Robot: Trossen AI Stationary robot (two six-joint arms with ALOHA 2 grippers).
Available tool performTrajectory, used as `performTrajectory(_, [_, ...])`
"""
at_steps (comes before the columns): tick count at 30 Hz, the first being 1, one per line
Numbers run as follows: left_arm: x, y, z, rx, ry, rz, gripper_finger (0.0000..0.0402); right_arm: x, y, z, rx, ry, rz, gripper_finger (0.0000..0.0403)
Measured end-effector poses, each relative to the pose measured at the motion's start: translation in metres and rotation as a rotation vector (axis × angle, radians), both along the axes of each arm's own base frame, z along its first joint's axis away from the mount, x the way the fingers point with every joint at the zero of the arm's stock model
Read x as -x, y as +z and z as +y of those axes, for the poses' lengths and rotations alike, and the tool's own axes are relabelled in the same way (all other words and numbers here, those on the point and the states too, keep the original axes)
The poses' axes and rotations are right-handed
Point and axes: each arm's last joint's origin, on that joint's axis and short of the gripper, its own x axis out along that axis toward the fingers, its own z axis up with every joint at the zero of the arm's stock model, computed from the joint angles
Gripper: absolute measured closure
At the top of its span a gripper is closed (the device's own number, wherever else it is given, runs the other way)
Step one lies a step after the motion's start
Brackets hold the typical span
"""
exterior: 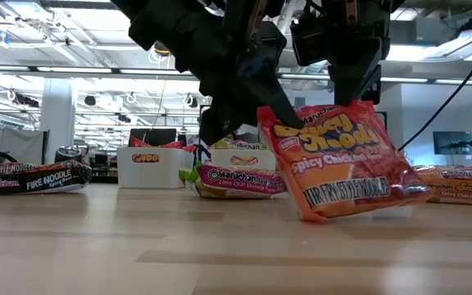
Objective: Sort Maruchan noodles
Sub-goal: Put the bottom orange noodle pack into the left white bin
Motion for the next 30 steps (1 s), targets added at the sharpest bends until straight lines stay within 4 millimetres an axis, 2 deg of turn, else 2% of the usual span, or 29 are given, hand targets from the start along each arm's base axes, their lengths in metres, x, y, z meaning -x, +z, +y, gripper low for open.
performTrajectory(7, [0.0, 0.0, 0.002, 0.027, -0.043, 0.007, 0.0401, 0.0, 0.0, 0.0, -0.003, -0.005, -0.001, 0.038])
performTrajectory(18, [0.005, -0.001, 0.007, 0.014, -0.087, 0.072, 0.0401, 0.0, 0.0, -0.001, -0.015, -0.033, 0.01, 0.0292])
performTrajectory(23, [0.017, 0.017, 0.014, -0.059, -0.074, 0.103, 0.0401, 0.001, 0.007, -0.011, -0.055, -0.094, 0.001, 0.0274])
performTrajectory(30, [0.042, 0.053, 0.032, -0.186, -0.032, 0.134, 0.0401, 0.012, 0.044, -0.028, -0.001, -0.147, -0.115, 0.0283])
